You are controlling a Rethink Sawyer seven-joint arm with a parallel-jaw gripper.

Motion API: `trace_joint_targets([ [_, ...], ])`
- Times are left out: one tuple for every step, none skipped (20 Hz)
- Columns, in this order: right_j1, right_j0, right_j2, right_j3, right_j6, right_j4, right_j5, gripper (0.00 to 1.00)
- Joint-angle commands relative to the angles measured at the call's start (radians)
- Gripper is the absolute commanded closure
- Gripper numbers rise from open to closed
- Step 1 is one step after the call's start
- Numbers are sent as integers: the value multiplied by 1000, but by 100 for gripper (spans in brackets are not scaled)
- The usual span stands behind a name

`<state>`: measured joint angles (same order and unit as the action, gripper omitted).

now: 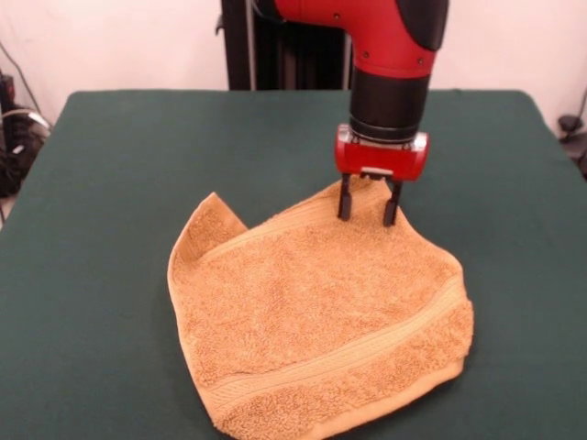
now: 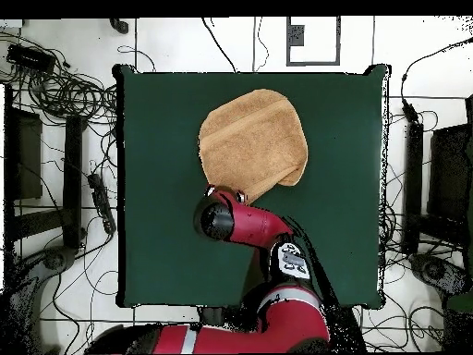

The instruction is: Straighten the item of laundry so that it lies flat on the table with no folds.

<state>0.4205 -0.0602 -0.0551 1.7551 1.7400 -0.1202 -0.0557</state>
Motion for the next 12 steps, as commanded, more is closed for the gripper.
trace_joint_targets([
  [-78,-5,61,61,216,-40,-19,0],
  [-99,-8,62,40,209,-40,-17,0],
  [-134,-6,61,11,205,-42,-2,0],
  [-168,-5,62,-16,202,-44,15,0],
  [-198,-6,63,-42,200,-46,30,0],
  [-226,-6,63,-65,197,-48,43,0],
  [-250,-4,63,-86,195,-50,53,0],
  [-273,0,58,-108,193,-53,61,0],
  [-294,2,56,-130,190,-54,71,0],
  [-315,4,54,-151,188,-56,81,0],
  [-336,10,49,-173,188,-60,93,0],
  [-355,21,39,-193,190,-69,102,0],
])
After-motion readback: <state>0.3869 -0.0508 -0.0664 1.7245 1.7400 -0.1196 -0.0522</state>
